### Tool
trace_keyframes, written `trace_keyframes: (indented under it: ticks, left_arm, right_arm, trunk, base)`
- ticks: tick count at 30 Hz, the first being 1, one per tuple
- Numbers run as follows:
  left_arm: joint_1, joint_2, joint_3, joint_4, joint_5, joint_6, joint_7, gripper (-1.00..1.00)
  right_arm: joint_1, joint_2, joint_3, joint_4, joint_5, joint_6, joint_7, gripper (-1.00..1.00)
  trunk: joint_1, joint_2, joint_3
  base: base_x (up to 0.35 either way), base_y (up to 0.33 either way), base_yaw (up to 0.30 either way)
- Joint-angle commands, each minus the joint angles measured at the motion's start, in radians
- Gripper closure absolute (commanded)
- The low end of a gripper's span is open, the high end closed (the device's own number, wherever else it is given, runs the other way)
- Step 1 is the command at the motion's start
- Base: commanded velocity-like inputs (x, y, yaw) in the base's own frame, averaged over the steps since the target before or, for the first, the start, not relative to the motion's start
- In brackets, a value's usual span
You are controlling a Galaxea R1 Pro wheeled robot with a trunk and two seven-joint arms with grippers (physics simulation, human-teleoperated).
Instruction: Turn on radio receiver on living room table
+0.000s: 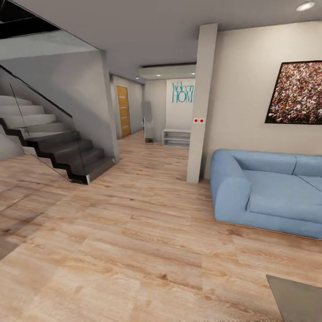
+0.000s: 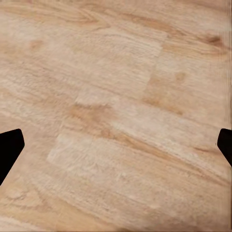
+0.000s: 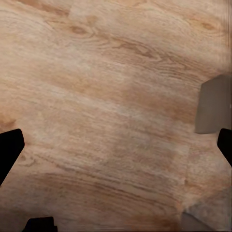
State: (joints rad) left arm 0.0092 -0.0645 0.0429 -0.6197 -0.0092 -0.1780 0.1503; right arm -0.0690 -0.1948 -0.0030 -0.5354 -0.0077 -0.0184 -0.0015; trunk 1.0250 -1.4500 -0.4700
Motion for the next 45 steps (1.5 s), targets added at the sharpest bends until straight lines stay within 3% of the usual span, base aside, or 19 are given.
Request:
trace_keyframes:
  ticks: [1,45]
  left_arm:
    - [0.000,0.000,0.000,0.000,0.000,0.000,0.000,-1.00]
    - [0.000,0.002,0.002,0.000,0.000,0.000,0.001,-1.00]
  right_arm:
    - [0.000,0.000,0.000,0.000,0.000,0.000,0.000,-1.00]
    - [0.000,0.000,0.000,0.000,0.000,0.000,0.000,-1.00]
  trunk:
    - [0.000,0.000,0.000]
    - [0.000,0.000,0.000]
  base:
    - [0.000,0.000,-0.276]
    - [0.000,0.000,-0.276]
